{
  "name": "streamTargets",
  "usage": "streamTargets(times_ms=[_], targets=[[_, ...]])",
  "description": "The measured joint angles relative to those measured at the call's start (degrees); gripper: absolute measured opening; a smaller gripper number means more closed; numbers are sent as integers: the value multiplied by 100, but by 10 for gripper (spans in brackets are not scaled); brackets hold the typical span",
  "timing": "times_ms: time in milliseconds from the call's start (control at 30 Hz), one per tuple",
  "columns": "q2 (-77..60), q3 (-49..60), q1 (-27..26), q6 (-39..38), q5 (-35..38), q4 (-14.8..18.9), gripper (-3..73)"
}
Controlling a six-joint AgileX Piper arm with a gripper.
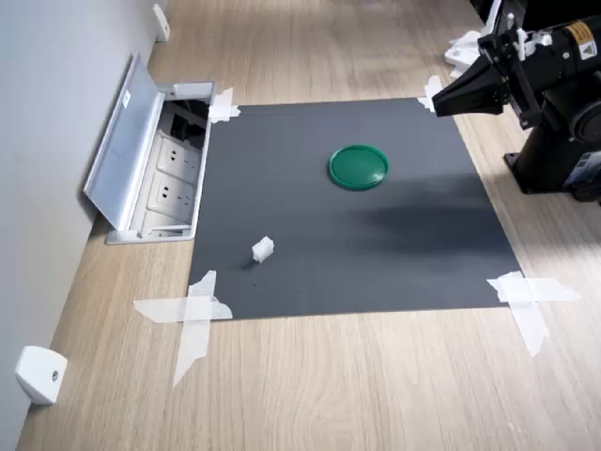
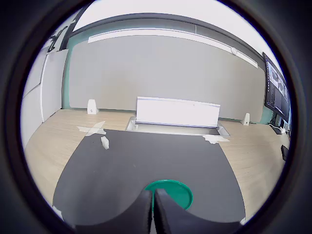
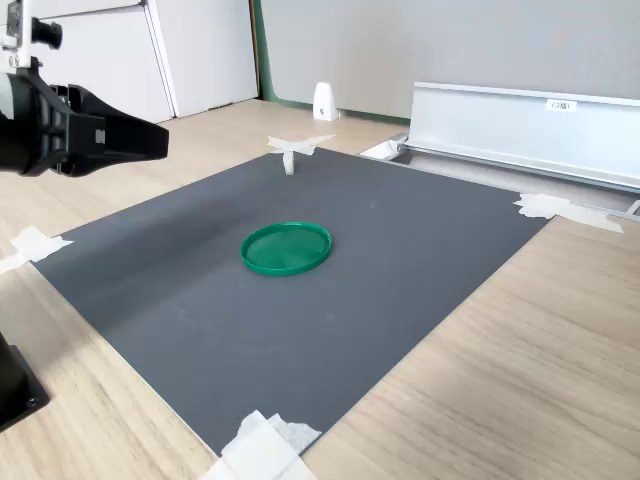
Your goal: Grasp a white terminal and put it on the green lid.
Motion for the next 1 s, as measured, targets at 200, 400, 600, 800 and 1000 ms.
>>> streamTargets(times_ms=[200, 400, 600, 800, 1000], targets=[[0, 0, 0, 0, 0, 0, -8], [0, 0, 0, 0, 0, 0, -8], [0, 0, 0, -5, 0, -1, -8], [61, -213, 0, -5, 88, 43, -8], [919, -1086, 0, -43, 241, 43, -8]])
